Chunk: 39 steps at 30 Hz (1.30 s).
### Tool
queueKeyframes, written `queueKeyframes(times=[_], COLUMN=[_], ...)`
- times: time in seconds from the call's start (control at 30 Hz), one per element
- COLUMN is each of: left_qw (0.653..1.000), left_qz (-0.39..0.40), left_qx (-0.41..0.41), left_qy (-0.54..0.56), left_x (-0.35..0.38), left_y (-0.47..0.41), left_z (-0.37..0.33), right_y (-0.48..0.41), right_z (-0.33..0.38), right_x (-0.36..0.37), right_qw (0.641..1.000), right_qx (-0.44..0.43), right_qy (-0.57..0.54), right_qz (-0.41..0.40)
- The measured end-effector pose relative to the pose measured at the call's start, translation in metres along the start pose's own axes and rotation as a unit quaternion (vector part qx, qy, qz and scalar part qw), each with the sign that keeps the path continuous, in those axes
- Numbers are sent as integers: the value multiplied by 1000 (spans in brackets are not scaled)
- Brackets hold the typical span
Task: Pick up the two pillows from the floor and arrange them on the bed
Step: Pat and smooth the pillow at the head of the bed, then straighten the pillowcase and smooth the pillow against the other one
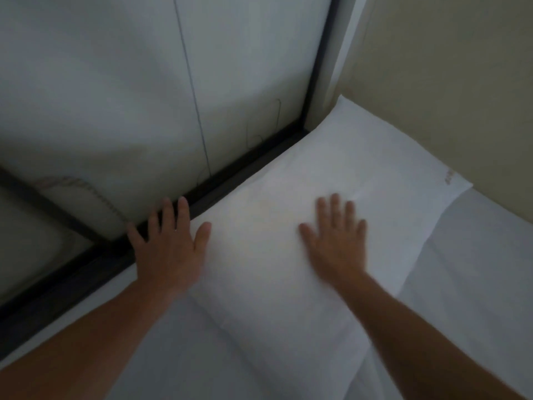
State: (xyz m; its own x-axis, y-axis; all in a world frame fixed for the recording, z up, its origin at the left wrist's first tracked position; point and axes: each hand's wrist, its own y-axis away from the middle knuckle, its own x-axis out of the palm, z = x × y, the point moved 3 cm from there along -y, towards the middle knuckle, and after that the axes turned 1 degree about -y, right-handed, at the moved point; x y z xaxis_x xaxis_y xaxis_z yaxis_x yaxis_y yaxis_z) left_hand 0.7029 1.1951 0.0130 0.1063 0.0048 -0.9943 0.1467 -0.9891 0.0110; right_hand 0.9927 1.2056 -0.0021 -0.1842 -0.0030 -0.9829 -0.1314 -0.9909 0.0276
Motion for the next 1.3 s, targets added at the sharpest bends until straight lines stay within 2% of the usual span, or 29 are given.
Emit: queueKeyframes(times=[0.1,0.2,0.27,0.57,0.73,0.83,0.9,1.1,1.17,1.2,1.23,1.3], left_qw=[1000,998,995,975,961,947,926,833,814,806,803,804], left_qz=[1,38,48,44,42,48,69,115,157,187,224,325], left_qx=[14,33,50,192,257,304,356,530,558,561,544,449], left_qy=[17,42,68,100,92,95,102,111,44,-18,-92,-215], left_x=[-12,-18,-26,-91,-110,-110,-104,-65,-50,-42,-35,-42], left_y=[28,51,53,80,121,174,232,444,496,507,502,447], left_z=[0,19,32,45,48,49,49,54,55,58,66,76], right_y=[48,102,123,178,236,299,356,538,597,626,653,699], right_z=[90,159,179,188,176,149,122,33,15,2,-18,-90], right_x=[33,41,28,-44,-74,-84,-81,-66,-60,-58,-63,-110], right_qw=[987,942,929,988,995,992,989,966,963,968,972,964], right_qx=[-145,-298,-329,-120,-23,51,104,253,268,247,215,179], right_qy=[-3,-64,-98,-71,-96,-107,-102,-55,-33,-1,42,163], right_qz=[74,142,134,67,-3,-38,-41,-22,8,46,87,112])
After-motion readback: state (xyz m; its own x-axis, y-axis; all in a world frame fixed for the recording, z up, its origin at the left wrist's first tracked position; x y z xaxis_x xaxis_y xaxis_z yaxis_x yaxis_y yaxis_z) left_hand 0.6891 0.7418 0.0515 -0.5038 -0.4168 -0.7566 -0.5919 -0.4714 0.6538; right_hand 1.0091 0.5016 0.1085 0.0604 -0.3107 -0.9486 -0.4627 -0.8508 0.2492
